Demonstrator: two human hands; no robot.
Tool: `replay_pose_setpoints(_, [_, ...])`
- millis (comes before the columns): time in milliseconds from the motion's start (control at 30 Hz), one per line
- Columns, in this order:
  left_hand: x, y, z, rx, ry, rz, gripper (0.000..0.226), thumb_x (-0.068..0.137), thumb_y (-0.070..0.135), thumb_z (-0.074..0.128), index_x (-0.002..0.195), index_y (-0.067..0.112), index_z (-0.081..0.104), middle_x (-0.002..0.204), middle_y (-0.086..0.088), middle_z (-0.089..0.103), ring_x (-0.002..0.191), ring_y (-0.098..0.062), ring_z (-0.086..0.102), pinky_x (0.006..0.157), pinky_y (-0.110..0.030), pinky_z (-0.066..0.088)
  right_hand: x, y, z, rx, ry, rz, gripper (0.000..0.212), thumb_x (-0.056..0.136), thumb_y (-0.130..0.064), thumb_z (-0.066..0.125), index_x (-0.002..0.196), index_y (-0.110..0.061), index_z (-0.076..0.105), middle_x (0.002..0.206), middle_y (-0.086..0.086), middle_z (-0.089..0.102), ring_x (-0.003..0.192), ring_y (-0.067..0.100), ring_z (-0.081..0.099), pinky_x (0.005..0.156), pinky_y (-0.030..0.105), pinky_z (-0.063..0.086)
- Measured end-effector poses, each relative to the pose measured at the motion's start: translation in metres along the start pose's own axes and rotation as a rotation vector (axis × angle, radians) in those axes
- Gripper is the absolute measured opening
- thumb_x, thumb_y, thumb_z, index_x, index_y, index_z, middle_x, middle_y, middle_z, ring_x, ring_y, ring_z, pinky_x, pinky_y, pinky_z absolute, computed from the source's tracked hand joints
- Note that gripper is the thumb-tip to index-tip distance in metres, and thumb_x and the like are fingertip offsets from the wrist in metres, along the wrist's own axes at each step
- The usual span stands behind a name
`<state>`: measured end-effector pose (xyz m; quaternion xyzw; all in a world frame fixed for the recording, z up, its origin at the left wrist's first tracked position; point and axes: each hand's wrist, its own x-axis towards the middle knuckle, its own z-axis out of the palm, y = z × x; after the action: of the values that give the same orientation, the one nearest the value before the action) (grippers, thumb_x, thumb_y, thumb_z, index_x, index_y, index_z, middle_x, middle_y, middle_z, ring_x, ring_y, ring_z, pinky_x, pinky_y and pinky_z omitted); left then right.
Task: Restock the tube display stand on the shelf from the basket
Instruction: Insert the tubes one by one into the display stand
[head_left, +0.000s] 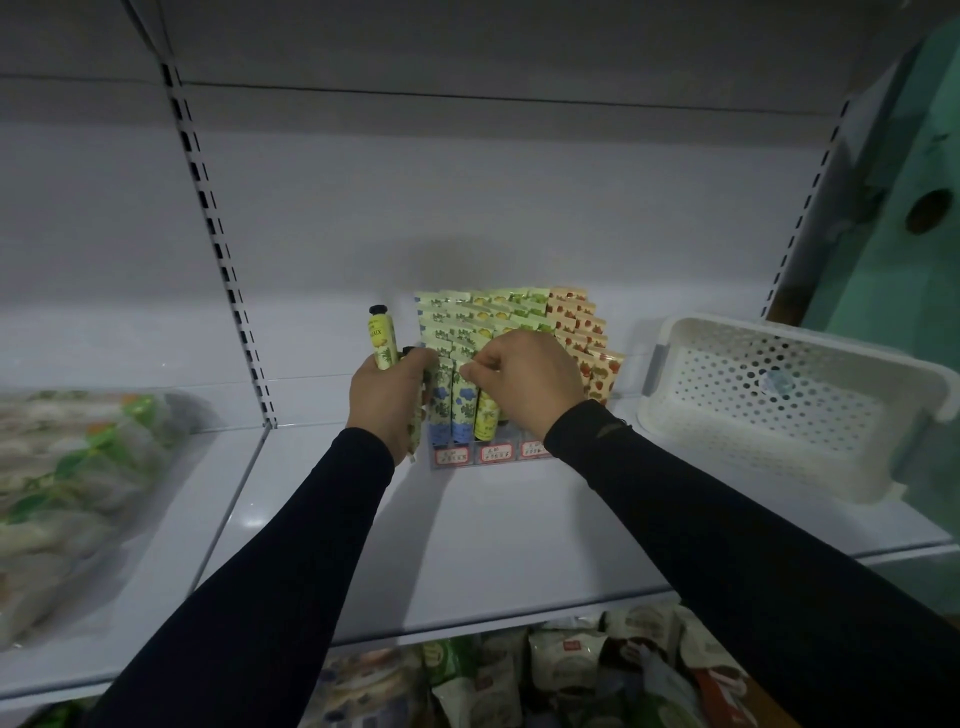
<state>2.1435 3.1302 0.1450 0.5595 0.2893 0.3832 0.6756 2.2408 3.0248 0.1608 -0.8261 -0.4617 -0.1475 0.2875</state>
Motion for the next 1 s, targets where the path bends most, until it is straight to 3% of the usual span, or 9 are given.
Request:
replay_pose_setpoints(67, [0.0, 0.0, 0.0, -0.006, 0.005, -0.001, 0.007, 0.086, 0.013, 0.065, 0.087, 0.009, 0.059, 0.069, -0.006, 0.054, 0.048, -0.013, 0.05, 0.038, -0.015, 0.038, -0.002, 0.001, -0.001, 0.026, 0.004, -0.008, 0.036, 0.091, -0.042, 0.06, 0.076, -0.012, 0.072, 0.073, 0.005, 0.068, 0.069, 0.02, 0.062, 0.068, 0.036, 0.054])
replay_pose_setpoints(167, [0.001, 0.0, 0.0, -0.014, 0.003, -0.008, 0.009, 0.086, 0.013, 0.065, 0.083, 0.011, 0.057, 0.068, -0.005, 0.053, 0.054, -0.017, 0.05, 0.038, -0.015, 0.038, -0.006, 0.004, -0.006, 0.115, 0.058, -0.01, 0.032, 0.091, -0.044, 0.06, 0.094, -0.016, 0.077, 0.095, -0.001, 0.072, 0.082, 0.011, 0.061, 0.074, 0.027, 0.049])
replay_pose_setpoints(267, [0.001, 0.0, 0.0, -0.017, 0.004, -0.017, 0.01, 0.085, 0.013, 0.066, 0.084, 0.011, 0.057, 0.069, -0.006, 0.054, 0.054, -0.018, 0.049, 0.038, -0.016, 0.037, -0.007, 0.01, -0.012, 0.169, 0.104, 0.014, 0.031, 0.091, -0.046, 0.06, 0.1, -0.02, 0.074, 0.091, -0.003, 0.065, 0.079, 0.007, 0.053, 0.067, 0.024, 0.039])
replay_pose_setpoints(467, [0.001, 0.0, 0.0, -0.012, 0.011, -0.017, 0.01, 0.085, 0.014, 0.067, 0.087, 0.011, 0.058, 0.072, -0.006, 0.055, 0.056, -0.016, 0.05, 0.038, -0.015, 0.038, -0.013, 0.018, -0.012, 0.136, 0.123, 0.015, 0.027, 0.091, -0.044, 0.059, 0.098, -0.02, 0.073, 0.072, -0.012, 0.045, 0.066, 0.001, 0.04, 0.059, 0.021, 0.033])
replay_pose_setpoints(667, [0.001, 0.001, 0.001, -0.003, 0.017, -0.032, 0.01, 0.086, 0.015, 0.067, 0.086, 0.012, 0.057, 0.071, -0.005, 0.054, 0.052, -0.013, 0.049, 0.039, -0.015, 0.039, -0.018, 0.028, -0.006, 0.135, 0.077, 0.054, 0.031, 0.088, -0.045, 0.063, 0.092, -0.015, 0.07, 0.086, -0.001, 0.055, 0.078, 0.011, 0.05, 0.064, 0.023, 0.038])
replay_pose_setpoints(767, [-0.001, 0.002, 0.0, -0.003, 0.021, -0.033, 0.01, 0.087, 0.015, 0.067, 0.09, 0.01, 0.058, 0.071, -0.004, 0.055, 0.049, -0.012, 0.051, 0.038, -0.014, 0.038, -0.017, 0.025, 0.0, 0.186, 0.058, 0.058, 0.036, 0.088, -0.041, 0.065, 0.082, -0.006, 0.069, 0.079, 0.007, 0.063, 0.076, 0.021, 0.057, 0.068, 0.03, 0.046])
replay_pose_setpoints(833, [-0.002, 0.004, -0.001, 0.01, 0.017, -0.029, 0.009, 0.087, 0.014, 0.066, 0.09, 0.009, 0.059, 0.07, -0.004, 0.056, 0.042, -0.006, 0.052, 0.037, -0.014, 0.038, -0.015, 0.021, 0.001, 0.196, 0.057, 0.058, 0.038, 0.089, -0.037, 0.065, 0.075, -0.002, 0.066, 0.072, 0.011, 0.062, 0.071, 0.024, 0.057, 0.061, 0.027, 0.041])
replay_pose_setpoints(900, [-0.001, 0.005, -0.001, 0.038, 0.016, -0.005, 0.008, 0.087, 0.012, 0.066, 0.089, 0.008, 0.059, 0.07, -0.006, 0.056, 0.036, -0.002, 0.05, 0.037, -0.014, 0.038, -0.013, 0.02, 0.001, 0.21, 0.057, 0.065, 0.037, 0.089, -0.035, 0.066, 0.072, -0.002, 0.065, 0.067, 0.009, 0.061, 0.066, 0.022, 0.055, 0.058, 0.025, 0.036])
replay_pose_setpoints(1000, [0.001, 0.005, -0.002, 0.095, 0.022, 0.075, 0.018, 0.085, 0.017, 0.072, 0.092, 0.005, 0.061, 0.07, -0.004, 0.059, 0.036, -0.001, 0.049, 0.038, -0.014, 0.039, -0.013, 0.022, 0.001, 0.229, 0.045, 0.073, 0.035, 0.088, -0.035, 0.067, 0.072, -0.004, 0.066, 0.067, 0.007, 0.063, 0.066, 0.022, 0.058, 0.06, 0.025, 0.041])
